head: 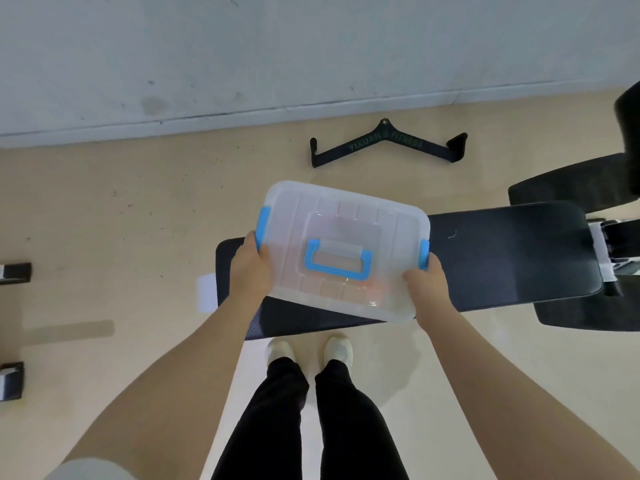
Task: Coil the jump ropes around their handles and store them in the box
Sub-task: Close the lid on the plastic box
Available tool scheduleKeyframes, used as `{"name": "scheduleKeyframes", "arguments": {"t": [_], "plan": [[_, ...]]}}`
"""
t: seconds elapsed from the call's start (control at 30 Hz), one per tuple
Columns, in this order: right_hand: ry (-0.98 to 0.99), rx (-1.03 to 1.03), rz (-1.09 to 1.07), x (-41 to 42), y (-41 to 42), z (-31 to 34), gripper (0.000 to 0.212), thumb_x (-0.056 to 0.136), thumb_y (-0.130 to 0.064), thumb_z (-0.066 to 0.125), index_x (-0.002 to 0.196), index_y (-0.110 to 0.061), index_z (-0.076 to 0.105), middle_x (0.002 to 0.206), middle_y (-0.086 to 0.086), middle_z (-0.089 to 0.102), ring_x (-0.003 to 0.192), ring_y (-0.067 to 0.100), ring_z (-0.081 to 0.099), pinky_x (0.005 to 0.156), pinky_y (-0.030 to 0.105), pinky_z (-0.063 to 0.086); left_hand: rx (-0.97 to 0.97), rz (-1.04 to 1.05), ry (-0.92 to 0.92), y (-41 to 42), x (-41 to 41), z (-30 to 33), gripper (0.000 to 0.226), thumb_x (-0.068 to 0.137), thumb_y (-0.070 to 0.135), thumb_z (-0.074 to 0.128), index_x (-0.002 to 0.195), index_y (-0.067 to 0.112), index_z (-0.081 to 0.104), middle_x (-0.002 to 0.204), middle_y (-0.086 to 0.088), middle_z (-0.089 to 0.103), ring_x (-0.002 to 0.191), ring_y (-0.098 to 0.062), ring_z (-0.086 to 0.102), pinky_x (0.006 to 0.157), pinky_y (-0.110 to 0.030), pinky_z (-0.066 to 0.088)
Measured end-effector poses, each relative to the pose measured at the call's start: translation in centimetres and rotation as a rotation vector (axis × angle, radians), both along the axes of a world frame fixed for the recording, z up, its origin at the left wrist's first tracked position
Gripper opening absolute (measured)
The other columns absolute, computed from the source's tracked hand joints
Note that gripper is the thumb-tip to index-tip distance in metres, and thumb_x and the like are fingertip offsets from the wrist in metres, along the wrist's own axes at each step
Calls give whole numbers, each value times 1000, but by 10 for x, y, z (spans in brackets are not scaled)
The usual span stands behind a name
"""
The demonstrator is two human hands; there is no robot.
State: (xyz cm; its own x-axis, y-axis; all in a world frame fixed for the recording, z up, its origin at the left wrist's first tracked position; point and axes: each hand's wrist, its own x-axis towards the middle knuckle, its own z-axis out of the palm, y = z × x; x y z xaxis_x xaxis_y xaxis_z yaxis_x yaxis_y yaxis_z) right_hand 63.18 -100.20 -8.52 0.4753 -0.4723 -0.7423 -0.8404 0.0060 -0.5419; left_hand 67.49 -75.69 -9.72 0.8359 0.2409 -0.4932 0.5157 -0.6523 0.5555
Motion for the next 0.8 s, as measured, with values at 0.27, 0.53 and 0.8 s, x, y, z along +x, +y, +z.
{"name": "scheduleKeyframes", "arguments": {"t": [0.27,0.53,0.8], "plan": [[-202,160,314,13,89,49,63,86,-2,58,139,-27,36,108,-9,55,100,15,55,82,31,48,-119,254,-37,126,-26,45,26,91,18,42,113,19,56,93,0,59,85,-22,54,65,-26,42],[-192,423,254,50,285,40,49,86,0,55,129,-20,42,115,1,56,98,20,60,73,32,53,-304,344,39,328,-35,49,34,90,12,54,123,8,53,110,-11,61,91,-25,57,73,-31,44],[-178,305,122,76,444,-3,27,89,-4,52,116,-8,51,104,9,59,93,25,58,85,41,53,-316,281,-65,481,17,39,37,81,13,47,117,24,52,108,-3,60,98,-24,57,87,-39,46]]}}
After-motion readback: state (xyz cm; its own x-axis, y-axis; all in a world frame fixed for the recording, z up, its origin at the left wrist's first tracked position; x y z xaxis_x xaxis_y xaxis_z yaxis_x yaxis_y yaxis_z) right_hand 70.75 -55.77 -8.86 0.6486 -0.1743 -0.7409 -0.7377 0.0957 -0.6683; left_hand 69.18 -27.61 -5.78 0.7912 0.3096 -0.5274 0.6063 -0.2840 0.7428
